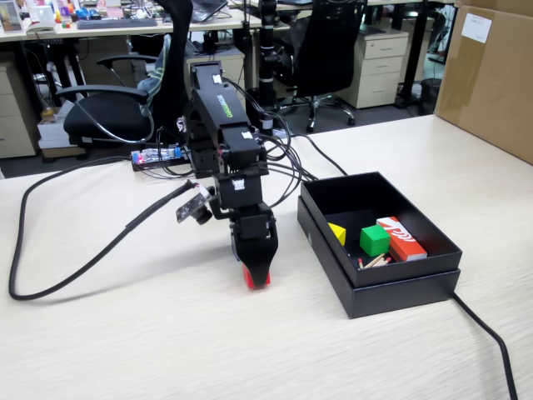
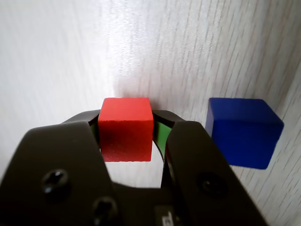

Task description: Put the red cube on top of the blue cube

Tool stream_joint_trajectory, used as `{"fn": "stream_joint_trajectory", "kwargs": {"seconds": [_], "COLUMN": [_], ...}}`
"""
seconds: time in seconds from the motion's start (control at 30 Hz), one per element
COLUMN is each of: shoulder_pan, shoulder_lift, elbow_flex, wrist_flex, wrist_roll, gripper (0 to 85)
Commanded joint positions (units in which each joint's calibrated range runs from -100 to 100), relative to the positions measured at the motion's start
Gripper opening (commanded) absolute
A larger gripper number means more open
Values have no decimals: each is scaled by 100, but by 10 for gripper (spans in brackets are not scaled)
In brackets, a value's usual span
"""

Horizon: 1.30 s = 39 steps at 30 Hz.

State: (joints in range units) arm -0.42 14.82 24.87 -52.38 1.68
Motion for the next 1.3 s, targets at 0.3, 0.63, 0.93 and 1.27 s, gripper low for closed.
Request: {"fn": "stream_joint_trajectory", "kwargs": {"seconds": [0.3, 0.63, 0.93, 1.27], "shoulder_pan": [68, 88, 78, 83], "shoulder_lift": [-3611, -4861, -4701, -3989], "elbow_flex": [-511, -2515, -2551, -2388], "wrist_flex": [-503, -511, -503, -382], "wrist_roll": [54, 132, 181, 230], "gripper": [9, 9, 9, 9]}}
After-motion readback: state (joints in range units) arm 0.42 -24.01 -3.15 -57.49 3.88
